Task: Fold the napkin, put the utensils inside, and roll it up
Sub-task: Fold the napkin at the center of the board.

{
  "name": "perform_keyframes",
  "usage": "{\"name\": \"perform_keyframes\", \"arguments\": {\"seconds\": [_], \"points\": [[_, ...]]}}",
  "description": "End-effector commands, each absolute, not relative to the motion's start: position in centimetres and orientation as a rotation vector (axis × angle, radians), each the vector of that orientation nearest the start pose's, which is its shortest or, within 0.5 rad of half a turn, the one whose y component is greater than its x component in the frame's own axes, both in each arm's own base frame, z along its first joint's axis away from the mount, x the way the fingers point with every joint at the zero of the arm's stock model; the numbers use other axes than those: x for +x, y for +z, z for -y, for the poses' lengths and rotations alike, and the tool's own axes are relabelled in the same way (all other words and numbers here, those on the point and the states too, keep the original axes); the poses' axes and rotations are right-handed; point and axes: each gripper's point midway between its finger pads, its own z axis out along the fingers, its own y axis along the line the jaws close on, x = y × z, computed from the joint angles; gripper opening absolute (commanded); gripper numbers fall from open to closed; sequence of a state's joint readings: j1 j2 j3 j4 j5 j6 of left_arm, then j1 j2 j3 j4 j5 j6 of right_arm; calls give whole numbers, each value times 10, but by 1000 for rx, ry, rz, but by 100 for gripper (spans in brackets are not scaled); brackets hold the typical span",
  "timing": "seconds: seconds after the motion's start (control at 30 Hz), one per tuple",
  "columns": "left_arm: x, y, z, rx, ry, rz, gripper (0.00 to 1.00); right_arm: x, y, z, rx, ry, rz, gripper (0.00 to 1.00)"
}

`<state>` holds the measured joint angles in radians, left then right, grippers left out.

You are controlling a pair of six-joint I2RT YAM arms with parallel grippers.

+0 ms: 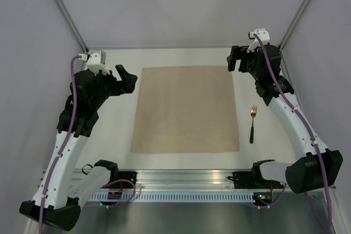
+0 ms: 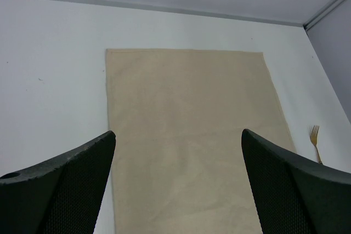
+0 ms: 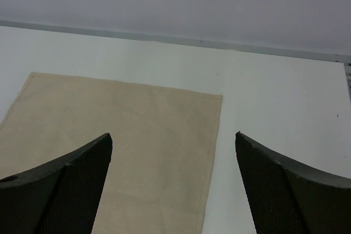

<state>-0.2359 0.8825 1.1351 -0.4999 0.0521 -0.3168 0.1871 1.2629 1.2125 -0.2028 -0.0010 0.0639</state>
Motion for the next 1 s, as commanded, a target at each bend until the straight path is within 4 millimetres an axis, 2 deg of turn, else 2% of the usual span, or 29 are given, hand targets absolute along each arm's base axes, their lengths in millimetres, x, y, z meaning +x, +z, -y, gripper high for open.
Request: {"name": "perform_keyframes", "arguments": {"seconds": [0.0,0.1,0.13,0.2,0.23,0.3,0.33,0.37,0.4,0.43,0.47,0.5,0.53,0.57,0.6,0.63,0.67,0.7,0.73,0.77,0.83,0.87,0.9,0.97], "points": [[291,343,89,-11,-403,-1822,100,409,307,-80,-114,173,-1844,98],[291,348,89,-10,-405,-1813,100,410,303,-93,-168,235,-1871,98],[292,351,88,-13,-402,-1808,100,412,296,-98,-186,257,-1893,98],[292,356,85,-25,-389,-1797,100,412,294,-116,-255,351,-1899,98],[291,363,84,-25,-387,-1783,100,415,285,-124,-282,382,-1922,98],[291,369,81,-31,-370,-1774,100,415,288,-152,-344,410,-1919,98],[289,378,81,-31,-372,-1754,100,416,275,-167,-385,408,-1953,98],[290,382,76,-48,-352,-1743,100,406,280,-206,-471,446,-1933,97],[289,386,75,-52,-347,-1736,100,402,276,-224,-504,439,-1937,97],[288,394,73,-59,-343,-1718,100,397,260,-247,-553,451,-1966,95],[287,398,71,-70,-335,-1709,100,377,257,-289,-648,506,-1949,95],[286,400,69,-74,-328,-1706,100,369,248,-308,-689,514,-1957,93],[286,404,67,-82,-322,-1700,100,362,225,-330,-748,517,-1991,90],[284,411,64,-94,-312,-1685,100,337,221,-364,-836,551,-1972,89],[283,413,63,-97,-308,-1686,100,330,211,-378,-867,542,-1977,87],[281,420,61,-103,-304,-1671,100,321,191,-395,-910,550,-1995,83],[281,421,58,-117,-291,-1669,100,299,184,-417,-972,579,-1984,82],[280,423,57,-122,-287,-1666,100,290,177,-426,-997,587,-1985,81],[278,426,56,-125,-284,-1662,100,282,161,-438,-1032,584,-1994,78],[277,427,55,-131,-282,-1663,100,262,157,-453,-1078,583,-1975,76],[275,429,54,-136,-281,-1663,100,246,138,-469,-1135,565,-1973,71],[276,429,53,-144,-278,-1663,100,228,136,-482,-1176,580,-1955,70],[275,429,52,-148,-278,-1661,100,222,125,-489,-1194,576,-1960,68],[274,429,52,-156,-282,-1664,100,205,120,-502,-1223,593,-1949,63]]}}
